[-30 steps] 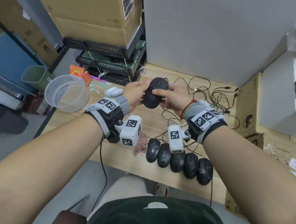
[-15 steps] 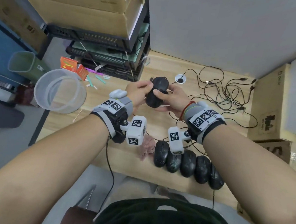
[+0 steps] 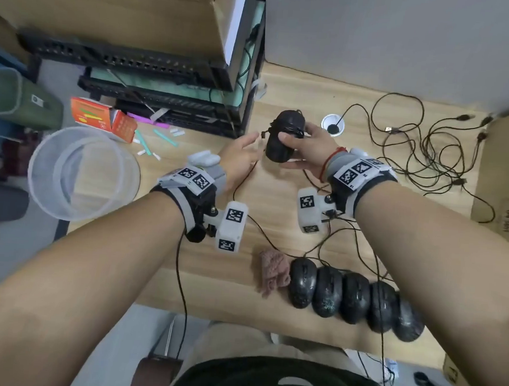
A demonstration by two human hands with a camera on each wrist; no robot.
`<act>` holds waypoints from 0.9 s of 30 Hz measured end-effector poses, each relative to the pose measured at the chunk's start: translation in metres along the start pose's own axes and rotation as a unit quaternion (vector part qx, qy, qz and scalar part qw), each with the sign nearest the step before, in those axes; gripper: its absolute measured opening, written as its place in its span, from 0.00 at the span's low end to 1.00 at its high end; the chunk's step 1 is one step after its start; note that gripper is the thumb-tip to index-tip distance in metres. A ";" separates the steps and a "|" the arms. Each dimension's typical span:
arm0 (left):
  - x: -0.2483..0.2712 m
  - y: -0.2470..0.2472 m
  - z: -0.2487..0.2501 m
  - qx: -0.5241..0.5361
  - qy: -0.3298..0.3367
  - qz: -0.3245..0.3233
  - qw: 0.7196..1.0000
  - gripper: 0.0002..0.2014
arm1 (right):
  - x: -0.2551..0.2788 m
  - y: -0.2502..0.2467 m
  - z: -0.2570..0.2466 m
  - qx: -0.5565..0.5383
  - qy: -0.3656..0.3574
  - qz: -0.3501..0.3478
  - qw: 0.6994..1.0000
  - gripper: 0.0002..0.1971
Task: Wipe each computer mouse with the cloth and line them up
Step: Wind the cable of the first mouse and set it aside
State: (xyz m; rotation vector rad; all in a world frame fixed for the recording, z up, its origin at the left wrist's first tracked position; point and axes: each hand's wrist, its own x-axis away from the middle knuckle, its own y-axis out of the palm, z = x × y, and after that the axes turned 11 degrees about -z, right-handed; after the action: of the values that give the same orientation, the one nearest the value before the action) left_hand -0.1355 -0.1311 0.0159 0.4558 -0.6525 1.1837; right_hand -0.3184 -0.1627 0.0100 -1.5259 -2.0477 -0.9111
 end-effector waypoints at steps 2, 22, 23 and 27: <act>-0.013 -0.006 0.001 -0.030 -0.009 0.003 0.999 0.29 | -0.017 -0.005 -0.003 -0.021 0.006 0.001 1.000 0.28; -0.042 0.014 -0.050 -0.318 -0.070 -0.202 0.924 0.18 | -0.074 0.004 0.010 0.129 0.046 0.023 0.990 0.28; -0.042 0.014 -0.049 -0.295 -0.071 -0.191 0.934 0.18 | -0.074 0.005 0.012 0.156 0.043 0.041 0.986 0.32; -0.044 0.015 -0.043 -0.248 -0.088 -0.161 0.951 0.20 | -0.088 -0.003 0.027 0.227 0.014 0.100 0.969 0.50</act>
State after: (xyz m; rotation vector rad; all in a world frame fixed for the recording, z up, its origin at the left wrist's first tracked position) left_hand -0.1504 -0.1295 -0.0456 0.2269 -0.9586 0.6401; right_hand -0.2929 -0.2028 -0.0688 -1.4150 -1.8720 -0.3499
